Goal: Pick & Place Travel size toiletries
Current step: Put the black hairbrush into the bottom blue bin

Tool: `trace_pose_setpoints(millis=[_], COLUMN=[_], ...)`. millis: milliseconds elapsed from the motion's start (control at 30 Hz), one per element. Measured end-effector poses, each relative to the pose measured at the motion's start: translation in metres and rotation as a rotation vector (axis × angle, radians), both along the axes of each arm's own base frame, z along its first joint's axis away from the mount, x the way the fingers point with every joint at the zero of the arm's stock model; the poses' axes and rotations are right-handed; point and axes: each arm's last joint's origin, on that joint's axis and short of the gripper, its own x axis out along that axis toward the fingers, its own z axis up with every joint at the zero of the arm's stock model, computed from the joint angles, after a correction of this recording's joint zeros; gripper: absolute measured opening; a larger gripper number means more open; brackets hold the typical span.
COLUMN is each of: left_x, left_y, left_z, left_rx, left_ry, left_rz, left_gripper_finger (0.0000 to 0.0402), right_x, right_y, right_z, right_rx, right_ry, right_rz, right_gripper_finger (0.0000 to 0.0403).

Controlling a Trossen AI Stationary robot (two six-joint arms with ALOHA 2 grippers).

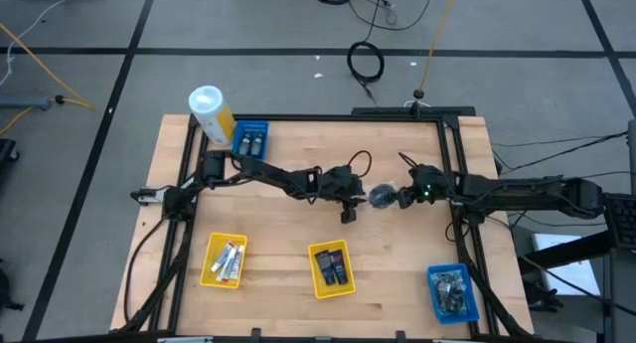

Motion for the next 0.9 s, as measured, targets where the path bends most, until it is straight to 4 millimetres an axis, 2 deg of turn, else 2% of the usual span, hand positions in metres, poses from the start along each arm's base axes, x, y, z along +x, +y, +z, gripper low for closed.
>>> trace_pose_setpoints(millis=[100, 400, 900], left_x=[0.000, 0.002, 0.001], left_y=[0.003, 0.000, 0.004], left_z=[0.000, -0.024, -0.025], left_rx=[-0.004, -0.053, -0.048], left_ry=[0.000, 0.018, 0.024], left_rz=[0.002, -0.062, -0.051], left_gripper_finger=[0.0097, 0.0097, 0.0097], right_x=[0.005, 0.016, 0.023], right_y=[-0.001, -0.003, -0.002], right_z=[-0.001, -0.005, 0.000], right_rx=[0.004, 0.041, 0.075], right_ry=[-0.023, -0.072, -0.185], right_rz=[0.009, 0.049, 0.126], right_gripper_finger=[0.0251, 0.0251, 0.0251])
